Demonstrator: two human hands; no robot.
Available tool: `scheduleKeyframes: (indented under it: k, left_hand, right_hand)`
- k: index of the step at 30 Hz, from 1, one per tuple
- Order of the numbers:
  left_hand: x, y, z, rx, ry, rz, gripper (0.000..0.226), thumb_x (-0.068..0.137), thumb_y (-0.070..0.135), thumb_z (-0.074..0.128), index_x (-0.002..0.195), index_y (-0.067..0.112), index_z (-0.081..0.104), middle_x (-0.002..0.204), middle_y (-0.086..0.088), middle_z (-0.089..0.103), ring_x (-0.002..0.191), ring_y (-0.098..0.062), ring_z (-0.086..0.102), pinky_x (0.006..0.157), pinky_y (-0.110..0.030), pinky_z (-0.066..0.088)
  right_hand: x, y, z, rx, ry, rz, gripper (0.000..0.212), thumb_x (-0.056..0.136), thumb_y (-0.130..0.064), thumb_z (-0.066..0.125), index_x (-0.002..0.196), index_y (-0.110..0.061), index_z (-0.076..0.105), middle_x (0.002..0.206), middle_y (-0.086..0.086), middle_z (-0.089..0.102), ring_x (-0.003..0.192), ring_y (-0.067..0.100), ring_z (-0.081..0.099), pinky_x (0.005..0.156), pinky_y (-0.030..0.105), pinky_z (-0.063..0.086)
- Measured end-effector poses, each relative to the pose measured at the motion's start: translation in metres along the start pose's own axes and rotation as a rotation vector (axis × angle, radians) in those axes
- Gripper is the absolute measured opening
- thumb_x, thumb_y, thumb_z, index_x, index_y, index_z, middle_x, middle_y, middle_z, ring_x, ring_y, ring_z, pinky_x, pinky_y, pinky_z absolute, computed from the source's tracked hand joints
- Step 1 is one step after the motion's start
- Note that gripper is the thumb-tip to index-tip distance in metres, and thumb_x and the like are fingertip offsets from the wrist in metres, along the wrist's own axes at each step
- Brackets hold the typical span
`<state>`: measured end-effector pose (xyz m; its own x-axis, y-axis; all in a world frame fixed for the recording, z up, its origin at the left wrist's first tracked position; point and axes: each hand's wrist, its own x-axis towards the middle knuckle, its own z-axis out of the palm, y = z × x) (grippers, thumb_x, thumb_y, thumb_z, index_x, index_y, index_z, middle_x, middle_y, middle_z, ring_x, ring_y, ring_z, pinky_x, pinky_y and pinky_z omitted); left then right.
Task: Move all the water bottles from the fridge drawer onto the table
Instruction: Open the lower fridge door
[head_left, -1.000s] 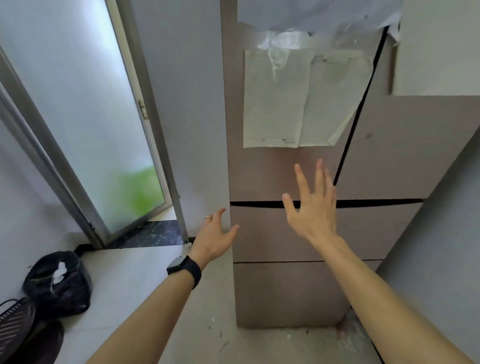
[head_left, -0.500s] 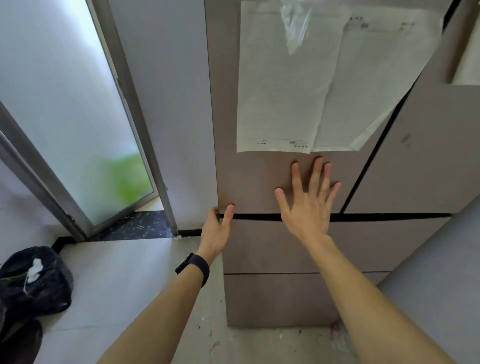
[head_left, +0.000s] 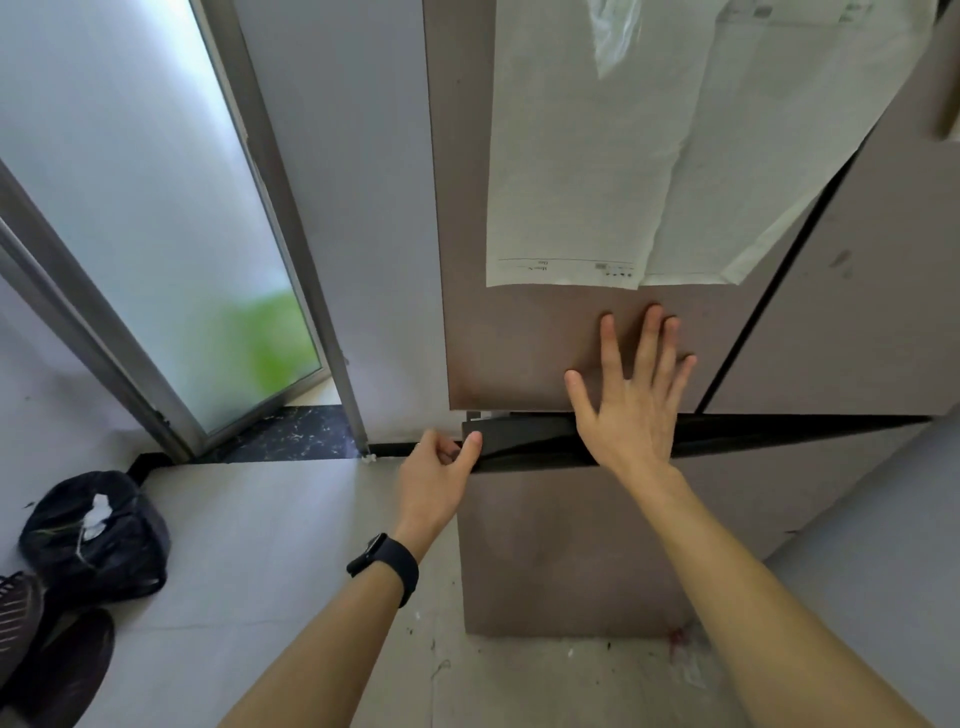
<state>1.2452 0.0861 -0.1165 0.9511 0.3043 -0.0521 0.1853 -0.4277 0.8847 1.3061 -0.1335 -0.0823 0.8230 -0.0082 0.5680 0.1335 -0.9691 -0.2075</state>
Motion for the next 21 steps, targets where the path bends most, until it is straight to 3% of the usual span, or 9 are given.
scheduleKeyframes:
  k: [3, 6, 8, 13, 18, 21]
  left_hand:
    - [-0.015, -0.005, -0.018, 0.025, -0.158, 0.050, 0.037, 0.088, 0.050, 0.071, 0.084, 0.017, 0.057, 0.077, 0.001, 0.059, 0.072, -0.013, 0.054, 0.067, -0.025, 0.044]
    - [-0.031, -0.001, -0.031, 0.119, -0.260, 0.177, 0.033, 0.084, 0.047, 0.076, 0.093, 0.023, 0.055, 0.088, 0.005, 0.063, 0.080, -0.011, 0.059, 0.071, -0.024, 0.050]
    - [-0.039, 0.007, -0.033, 0.195, -0.241, 0.322, 0.031, 0.088, 0.046, 0.071, 0.104, 0.025, 0.056, 0.098, 0.007, 0.063, 0.089, -0.011, 0.060, 0.076, -0.025, 0.053]
    - [-0.036, 0.038, -0.014, 0.456, -0.126, 0.730, 0.043, 0.097, 0.043, 0.056, 0.135, 0.025, 0.050, 0.134, 0.002, 0.054, 0.120, -0.018, 0.052, 0.097, -0.037, 0.049]
    - [-0.023, 0.084, 0.053, 0.730, -0.203, 1.103, 0.055, 0.096, 0.039, 0.055, 0.147, 0.025, 0.042, 0.159, -0.006, 0.034, 0.146, -0.027, 0.030, 0.117, -0.047, 0.030]
    - [-0.022, 0.111, 0.107, 0.831, -0.268, 1.283, 0.063, 0.093, 0.035, 0.060, 0.152, 0.024, 0.040, 0.165, -0.007, 0.024, 0.153, -0.028, 0.016, 0.121, -0.051, 0.006]
  right_hand:
    - [-0.035, 0.004, -0.004, 0.086, -0.050, 0.083, 0.084, 0.093, -0.044, 0.058, 0.161, -0.029, 0.012, 0.167, 0.012, -0.014, 0.154, 0.031, -0.009, 0.122, 0.058, -0.001]
    - [-0.080, 0.020, -0.002, 0.165, -0.188, 0.224, 0.064, 0.096, -0.058, 0.040, 0.152, -0.028, 0.039, 0.166, 0.007, 0.013, 0.154, 0.026, 0.004, 0.122, 0.061, 0.009]
    - [-0.098, 0.030, -0.008, 0.197, -0.260, 0.236, 0.063, 0.096, -0.063, 0.028, 0.145, -0.032, 0.050, 0.164, 0.000, 0.026, 0.154, 0.017, 0.006, 0.122, 0.058, 0.009]
    - [-0.125, 0.045, -0.045, 0.146, -0.295, 0.142, 0.052, 0.093, -0.063, 0.032, 0.124, -0.036, 0.064, 0.147, -0.008, 0.049, 0.149, 0.014, 0.023, 0.118, 0.060, 0.022]
    - [-0.137, 0.066, -0.087, 0.113, -0.367, 0.195, 0.040, 0.091, -0.062, 0.044, 0.109, -0.040, 0.072, 0.131, -0.017, 0.055, 0.135, 0.010, 0.039, 0.113, 0.053, 0.034]
    - [-0.151, 0.085, -0.107, 0.068, -0.379, 0.302, 0.043, 0.089, -0.057, 0.054, 0.121, -0.034, 0.070, 0.144, -0.009, 0.049, 0.138, 0.014, 0.037, 0.112, 0.048, 0.039]
